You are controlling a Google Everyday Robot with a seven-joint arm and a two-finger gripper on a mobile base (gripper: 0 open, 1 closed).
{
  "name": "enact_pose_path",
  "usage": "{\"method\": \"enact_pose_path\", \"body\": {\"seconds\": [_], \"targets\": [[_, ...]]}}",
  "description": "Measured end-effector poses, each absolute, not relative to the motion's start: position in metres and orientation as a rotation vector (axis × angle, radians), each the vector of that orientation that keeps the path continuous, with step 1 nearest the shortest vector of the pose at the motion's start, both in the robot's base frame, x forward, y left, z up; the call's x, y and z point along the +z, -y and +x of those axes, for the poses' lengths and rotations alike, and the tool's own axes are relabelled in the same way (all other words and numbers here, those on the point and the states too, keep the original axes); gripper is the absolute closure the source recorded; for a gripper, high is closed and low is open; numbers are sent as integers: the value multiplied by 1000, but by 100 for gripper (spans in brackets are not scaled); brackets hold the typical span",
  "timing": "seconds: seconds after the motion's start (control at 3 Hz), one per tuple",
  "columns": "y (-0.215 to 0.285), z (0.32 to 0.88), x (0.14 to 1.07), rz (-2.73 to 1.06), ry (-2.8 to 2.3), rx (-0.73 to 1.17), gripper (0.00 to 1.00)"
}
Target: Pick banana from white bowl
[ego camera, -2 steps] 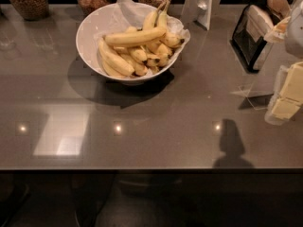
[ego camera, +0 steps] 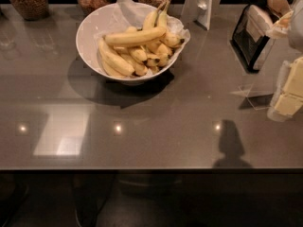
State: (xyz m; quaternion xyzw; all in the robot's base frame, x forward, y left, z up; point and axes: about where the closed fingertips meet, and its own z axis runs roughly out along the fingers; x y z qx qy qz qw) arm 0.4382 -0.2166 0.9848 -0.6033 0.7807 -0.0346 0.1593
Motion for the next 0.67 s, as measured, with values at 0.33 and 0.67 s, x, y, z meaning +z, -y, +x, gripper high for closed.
{"method": "enact_pose_path", "body": {"seconds": [0.33,0.67], "targets": [[217,438,993,-1724,-2231,-99,0],[217,438,1001,-1724,-2231,-99,0]]}}
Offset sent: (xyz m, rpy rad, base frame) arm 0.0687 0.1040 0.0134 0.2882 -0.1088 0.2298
